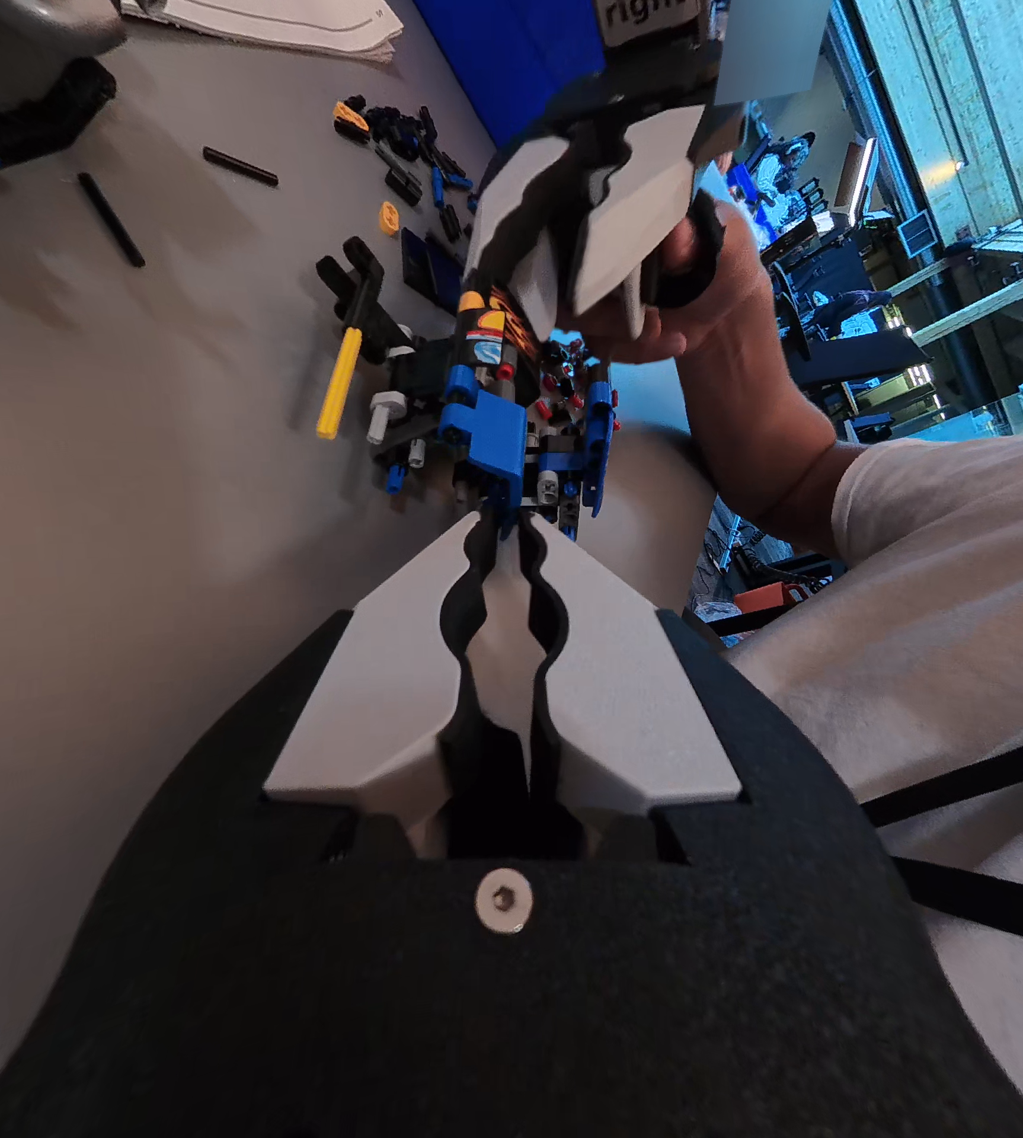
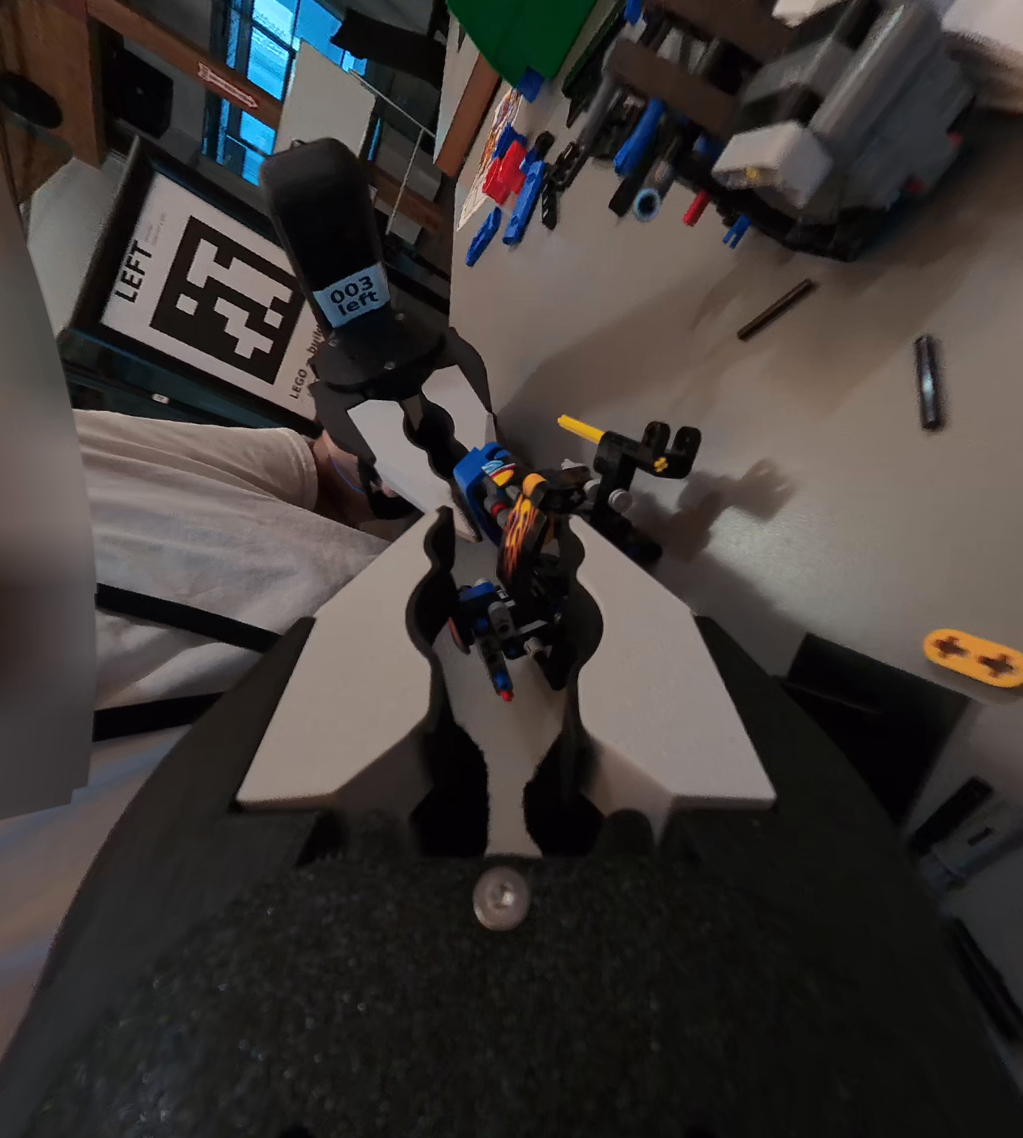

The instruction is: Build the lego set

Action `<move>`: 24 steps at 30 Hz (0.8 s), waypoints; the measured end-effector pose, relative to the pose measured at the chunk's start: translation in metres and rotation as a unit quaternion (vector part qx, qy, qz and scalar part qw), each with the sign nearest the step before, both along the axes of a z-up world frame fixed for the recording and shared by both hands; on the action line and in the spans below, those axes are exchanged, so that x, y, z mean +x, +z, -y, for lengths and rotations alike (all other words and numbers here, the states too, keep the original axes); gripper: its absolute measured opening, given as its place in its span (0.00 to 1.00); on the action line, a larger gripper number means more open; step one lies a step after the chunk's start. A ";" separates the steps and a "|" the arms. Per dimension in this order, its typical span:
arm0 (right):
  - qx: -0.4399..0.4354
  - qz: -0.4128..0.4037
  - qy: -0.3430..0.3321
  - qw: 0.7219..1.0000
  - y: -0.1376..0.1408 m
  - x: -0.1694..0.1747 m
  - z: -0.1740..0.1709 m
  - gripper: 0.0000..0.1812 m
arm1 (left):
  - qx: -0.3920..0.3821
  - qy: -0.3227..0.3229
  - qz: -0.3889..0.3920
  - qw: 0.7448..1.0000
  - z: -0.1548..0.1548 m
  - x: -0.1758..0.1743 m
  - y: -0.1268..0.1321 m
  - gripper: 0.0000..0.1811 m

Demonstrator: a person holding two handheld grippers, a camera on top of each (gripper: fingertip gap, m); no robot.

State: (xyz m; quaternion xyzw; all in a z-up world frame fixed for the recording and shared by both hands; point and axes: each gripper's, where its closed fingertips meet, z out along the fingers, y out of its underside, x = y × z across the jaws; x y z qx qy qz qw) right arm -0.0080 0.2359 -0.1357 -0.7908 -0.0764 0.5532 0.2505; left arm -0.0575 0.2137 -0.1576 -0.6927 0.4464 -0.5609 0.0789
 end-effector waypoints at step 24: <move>0.235 0.257 0.138 0.927 -0.012 0.015 0.040 0.15 | 0.076 -0.045 -0.014 0.996 -0.004 0.000 -0.007 0.07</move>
